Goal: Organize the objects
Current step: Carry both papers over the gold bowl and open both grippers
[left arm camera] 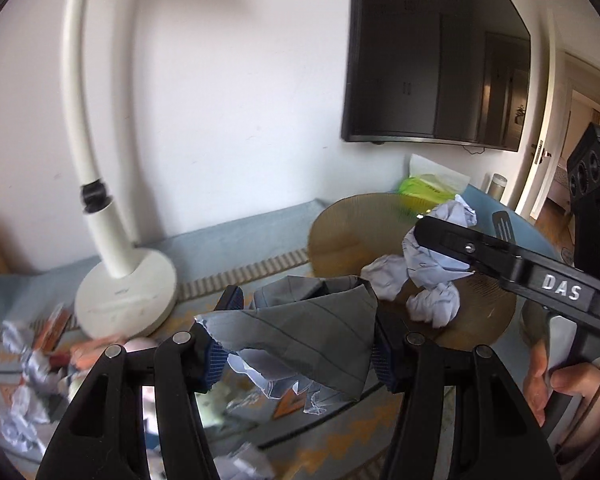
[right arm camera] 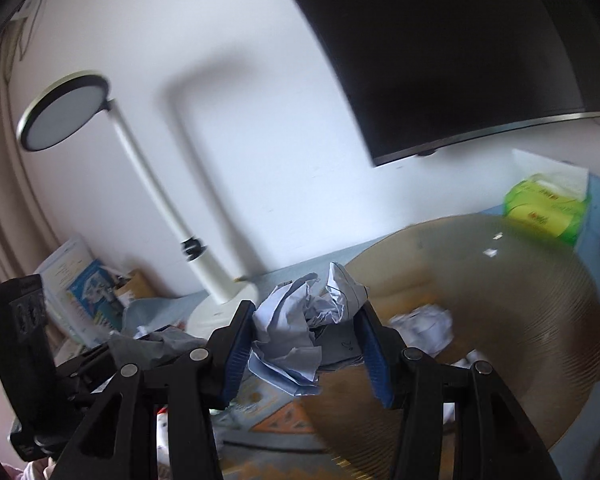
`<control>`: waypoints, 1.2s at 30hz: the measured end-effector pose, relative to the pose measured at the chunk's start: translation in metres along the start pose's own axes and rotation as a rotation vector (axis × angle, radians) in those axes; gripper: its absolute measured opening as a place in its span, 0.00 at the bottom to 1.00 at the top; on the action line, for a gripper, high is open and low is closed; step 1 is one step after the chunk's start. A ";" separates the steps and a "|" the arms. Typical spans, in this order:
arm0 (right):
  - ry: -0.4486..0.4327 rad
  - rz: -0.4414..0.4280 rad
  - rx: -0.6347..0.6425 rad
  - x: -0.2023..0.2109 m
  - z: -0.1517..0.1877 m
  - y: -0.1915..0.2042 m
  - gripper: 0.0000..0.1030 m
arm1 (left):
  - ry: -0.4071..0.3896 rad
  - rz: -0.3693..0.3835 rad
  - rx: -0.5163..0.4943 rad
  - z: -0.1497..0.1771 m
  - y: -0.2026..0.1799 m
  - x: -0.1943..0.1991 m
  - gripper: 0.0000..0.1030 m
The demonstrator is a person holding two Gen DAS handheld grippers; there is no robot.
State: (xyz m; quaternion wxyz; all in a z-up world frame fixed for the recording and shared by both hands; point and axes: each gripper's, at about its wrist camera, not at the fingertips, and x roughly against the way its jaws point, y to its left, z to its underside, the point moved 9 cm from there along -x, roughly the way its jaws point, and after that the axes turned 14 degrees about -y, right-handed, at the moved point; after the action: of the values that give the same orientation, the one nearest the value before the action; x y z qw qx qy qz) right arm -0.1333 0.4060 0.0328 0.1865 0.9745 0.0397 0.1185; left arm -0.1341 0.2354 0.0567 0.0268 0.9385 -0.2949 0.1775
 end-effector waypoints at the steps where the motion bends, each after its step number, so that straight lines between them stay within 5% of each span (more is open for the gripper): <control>1: -0.002 0.017 0.000 -0.002 -0.003 -0.007 0.48 | 0.000 0.004 -0.004 -0.002 -0.005 -0.005 0.54; 10: 0.016 0.134 -0.082 -0.015 -0.014 -0.069 0.48 | 0.025 0.065 0.003 0.000 -0.042 -0.042 0.54; 18: 0.036 0.165 -0.105 -0.018 -0.004 -0.086 0.48 | 0.040 0.100 0.039 0.008 -0.044 -0.053 0.54; 21: 0.021 0.179 -0.124 -0.020 -0.003 -0.088 0.49 | 0.048 0.128 0.052 0.009 -0.046 -0.057 0.63; 23: 0.016 0.174 -0.165 -0.022 -0.003 -0.090 0.78 | 0.053 0.173 0.080 0.010 -0.049 -0.060 0.80; 24: 0.005 0.171 -0.192 -0.021 -0.004 -0.091 0.86 | 0.067 0.196 0.097 0.011 -0.051 -0.061 1.00; 26: -0.020 0.158 -0.217 -0.019 -0.007 -0.090 1.00 | 0.126 0.264 0.158 0.018 -0.056 -0.065 0.99; 28: -0.022 0.150 -0.234 -0.019 -0.009 -0.088 1.00 | 0.193 0.295 0.204 0.027 -0.059 -0.072 0.99; 36: -0.018 0.104 -0.259 -0.018 -0.015 -0.069 1.00 | 0.180 0.213 0.190 0.026 -0.047 -0.062 1.00</control>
State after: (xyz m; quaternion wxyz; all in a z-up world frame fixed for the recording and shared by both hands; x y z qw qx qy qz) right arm -0.1565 0.4729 0.0169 0.3046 0.9440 -0.0282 0.1235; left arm -0.1469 0.3038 0.0138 -0.0546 0.8806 -0.3709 0.2898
